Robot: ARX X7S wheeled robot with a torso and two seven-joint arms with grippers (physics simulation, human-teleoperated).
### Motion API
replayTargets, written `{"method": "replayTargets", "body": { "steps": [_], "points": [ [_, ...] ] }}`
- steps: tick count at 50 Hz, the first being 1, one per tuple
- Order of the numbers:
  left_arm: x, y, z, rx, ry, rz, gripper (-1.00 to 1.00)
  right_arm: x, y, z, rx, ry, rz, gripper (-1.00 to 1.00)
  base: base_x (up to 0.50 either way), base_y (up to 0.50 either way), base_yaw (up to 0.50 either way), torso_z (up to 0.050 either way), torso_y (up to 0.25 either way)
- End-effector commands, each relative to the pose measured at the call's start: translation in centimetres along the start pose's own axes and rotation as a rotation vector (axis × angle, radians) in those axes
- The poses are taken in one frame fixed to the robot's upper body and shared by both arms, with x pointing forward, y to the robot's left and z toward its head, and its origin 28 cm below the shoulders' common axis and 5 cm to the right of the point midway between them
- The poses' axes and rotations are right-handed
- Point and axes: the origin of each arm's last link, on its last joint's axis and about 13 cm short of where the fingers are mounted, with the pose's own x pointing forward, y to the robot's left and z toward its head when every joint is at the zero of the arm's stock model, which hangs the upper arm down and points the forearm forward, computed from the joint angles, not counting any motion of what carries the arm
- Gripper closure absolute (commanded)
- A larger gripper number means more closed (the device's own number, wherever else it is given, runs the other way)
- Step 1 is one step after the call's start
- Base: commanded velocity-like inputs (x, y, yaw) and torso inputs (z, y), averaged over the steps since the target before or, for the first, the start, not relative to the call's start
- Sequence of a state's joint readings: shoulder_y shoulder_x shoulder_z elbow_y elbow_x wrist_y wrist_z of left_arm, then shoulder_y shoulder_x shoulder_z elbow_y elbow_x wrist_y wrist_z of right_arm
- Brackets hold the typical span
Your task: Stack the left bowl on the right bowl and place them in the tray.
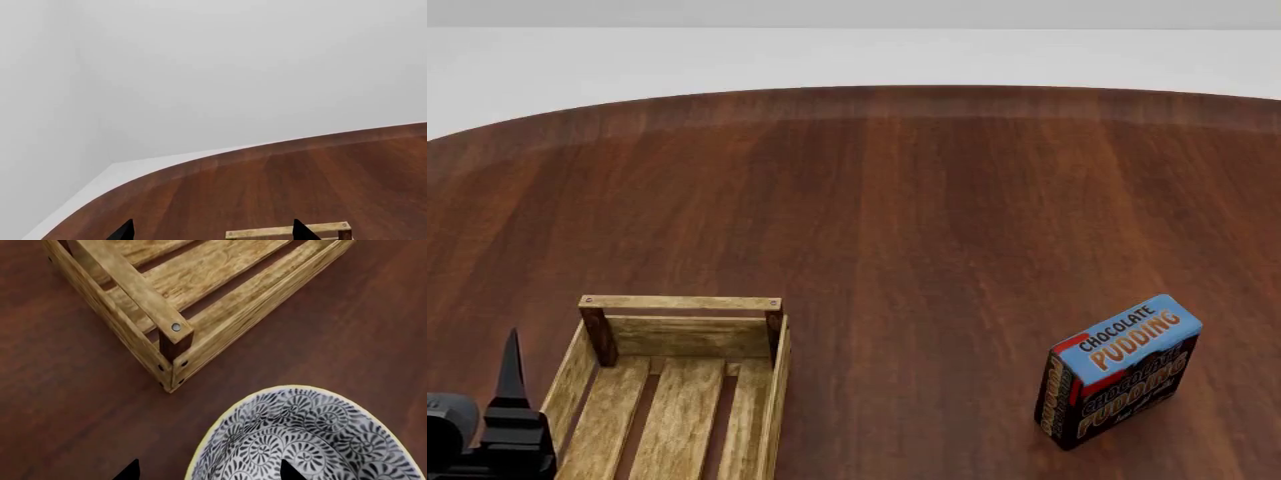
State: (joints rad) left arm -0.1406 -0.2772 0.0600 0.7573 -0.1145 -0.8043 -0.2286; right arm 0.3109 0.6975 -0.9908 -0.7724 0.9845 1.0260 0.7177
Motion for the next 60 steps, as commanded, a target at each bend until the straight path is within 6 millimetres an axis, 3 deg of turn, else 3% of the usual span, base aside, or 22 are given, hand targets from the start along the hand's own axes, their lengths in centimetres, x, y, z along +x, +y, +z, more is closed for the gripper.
{"method": "replayTargets", "body": {
  "steps": [1,60],
  "points": [
    [0.0,0.0,0.0,-0.001,-0.001,0.000,-1.00,0.7,0.1,-0.5,0.011,0.011,0.014,-1.00,0.00,0.00,0.00,0.000,0.000],
    [0.0,-0.1,0.4,0.001,-0.008,-0.012,-1.00,2.7,0.4,-2.6,0.038,0.097,0.068,-1.00,0.00,0.00,0.00,0.000,0.000]
  ]
}}
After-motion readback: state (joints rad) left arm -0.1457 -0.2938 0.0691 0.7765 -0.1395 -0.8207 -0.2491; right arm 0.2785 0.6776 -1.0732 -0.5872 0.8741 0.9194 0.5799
